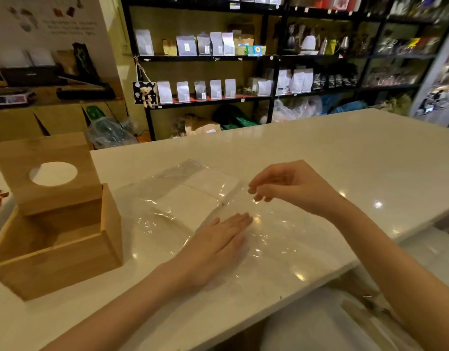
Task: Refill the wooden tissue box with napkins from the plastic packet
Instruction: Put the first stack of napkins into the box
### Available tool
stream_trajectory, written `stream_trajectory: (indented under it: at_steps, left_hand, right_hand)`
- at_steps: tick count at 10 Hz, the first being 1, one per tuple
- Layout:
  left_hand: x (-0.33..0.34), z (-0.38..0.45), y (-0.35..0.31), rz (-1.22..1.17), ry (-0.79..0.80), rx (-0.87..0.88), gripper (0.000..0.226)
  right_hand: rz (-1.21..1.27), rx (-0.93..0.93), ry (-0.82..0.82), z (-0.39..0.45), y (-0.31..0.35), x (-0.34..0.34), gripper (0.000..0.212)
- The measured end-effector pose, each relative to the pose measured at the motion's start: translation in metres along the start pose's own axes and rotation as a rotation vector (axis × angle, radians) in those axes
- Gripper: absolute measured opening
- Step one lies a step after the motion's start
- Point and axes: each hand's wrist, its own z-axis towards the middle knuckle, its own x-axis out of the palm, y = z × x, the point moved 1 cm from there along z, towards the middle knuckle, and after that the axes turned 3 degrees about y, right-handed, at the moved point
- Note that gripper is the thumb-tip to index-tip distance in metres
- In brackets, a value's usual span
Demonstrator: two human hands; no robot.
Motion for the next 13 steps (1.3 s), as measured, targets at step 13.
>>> stream_trajectory:
  at_steps: [13]
  left_hand:
    - [-0.054,0.023,0.09,0.154,-0.277,-0.729,0.049]
  right_hand:
    - [-0.74,-0.083,0.323,-0.068,-0.055,0.069,0.066]
